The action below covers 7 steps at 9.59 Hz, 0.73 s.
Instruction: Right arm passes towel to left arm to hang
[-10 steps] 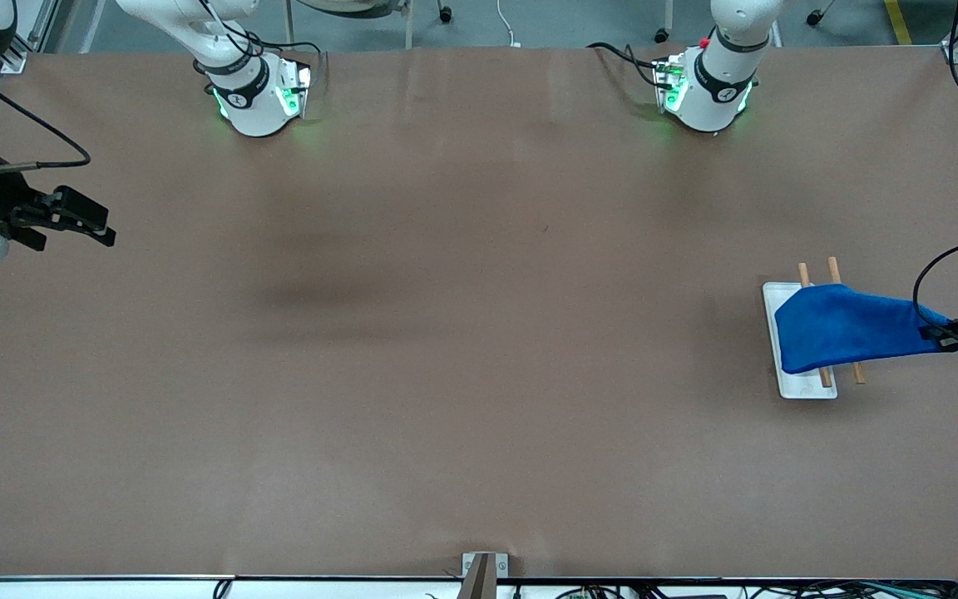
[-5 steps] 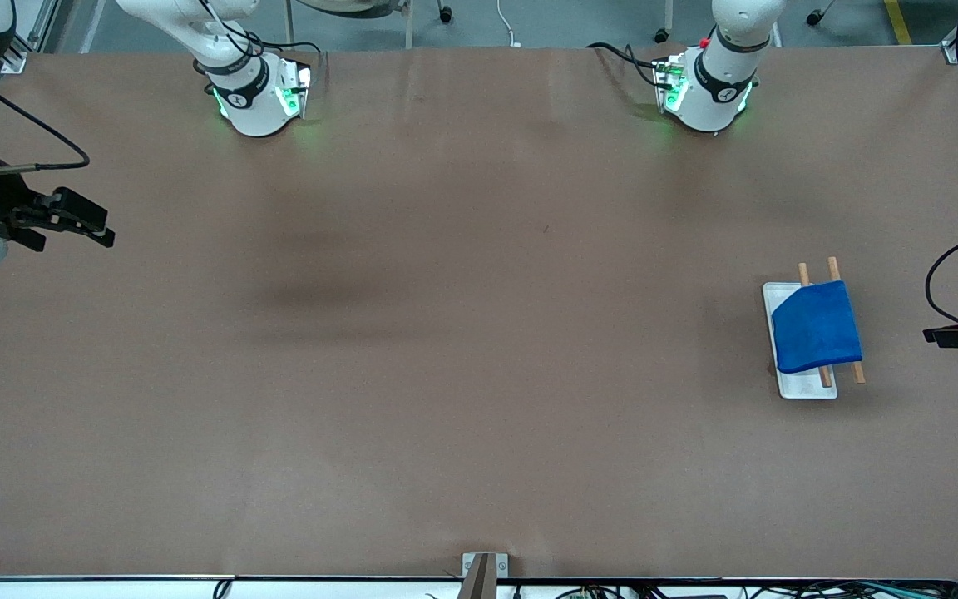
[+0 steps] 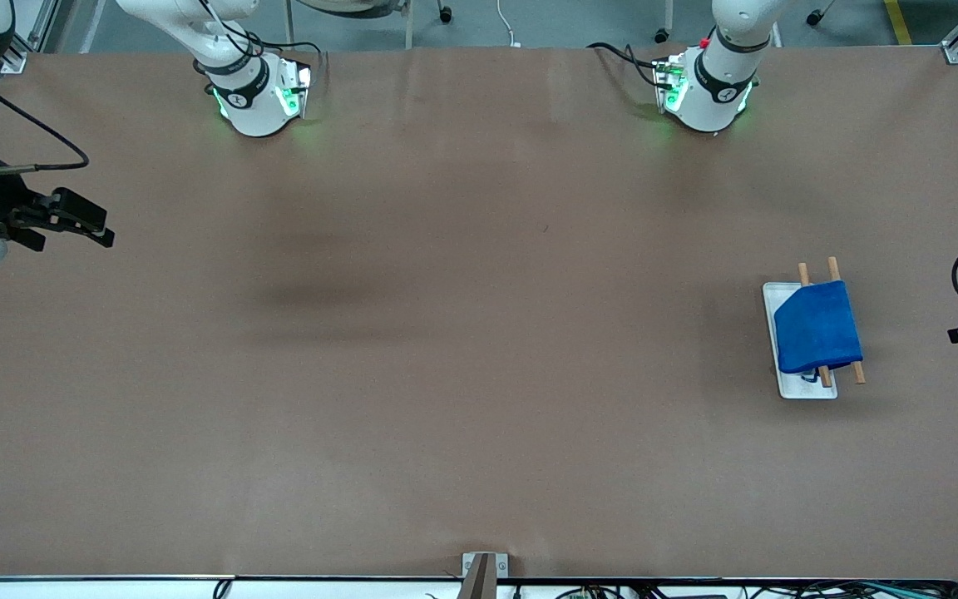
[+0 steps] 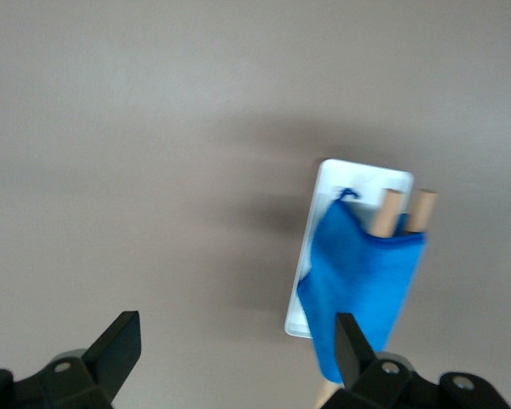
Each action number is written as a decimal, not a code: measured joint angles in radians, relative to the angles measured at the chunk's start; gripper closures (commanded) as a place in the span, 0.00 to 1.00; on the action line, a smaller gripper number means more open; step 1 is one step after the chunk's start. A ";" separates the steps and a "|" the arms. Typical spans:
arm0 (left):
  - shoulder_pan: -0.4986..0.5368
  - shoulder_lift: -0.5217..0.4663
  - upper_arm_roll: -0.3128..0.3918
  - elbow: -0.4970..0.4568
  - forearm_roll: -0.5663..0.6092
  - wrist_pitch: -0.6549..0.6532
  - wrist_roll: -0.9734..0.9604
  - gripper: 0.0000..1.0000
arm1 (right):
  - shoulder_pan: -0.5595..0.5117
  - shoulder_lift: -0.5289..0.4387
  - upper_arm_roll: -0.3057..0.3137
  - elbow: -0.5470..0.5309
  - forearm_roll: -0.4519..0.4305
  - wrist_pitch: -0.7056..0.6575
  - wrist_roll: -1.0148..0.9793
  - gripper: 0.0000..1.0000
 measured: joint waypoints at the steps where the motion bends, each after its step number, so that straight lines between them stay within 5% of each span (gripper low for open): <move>1: -0.004 -0.049 -0.057 0.009 0.000 -0.046 -0.010 0.00 | 0.000 0.000 0.000 0.000 0.000 0.000 0.000 0.00; 7: -0.016 -0.329 -0.226 0.008 -0.106 -0.173 -0.126 0.00 | -0.001 0.001 -0.001 -0.001 0.000 0.000 0.000 0.00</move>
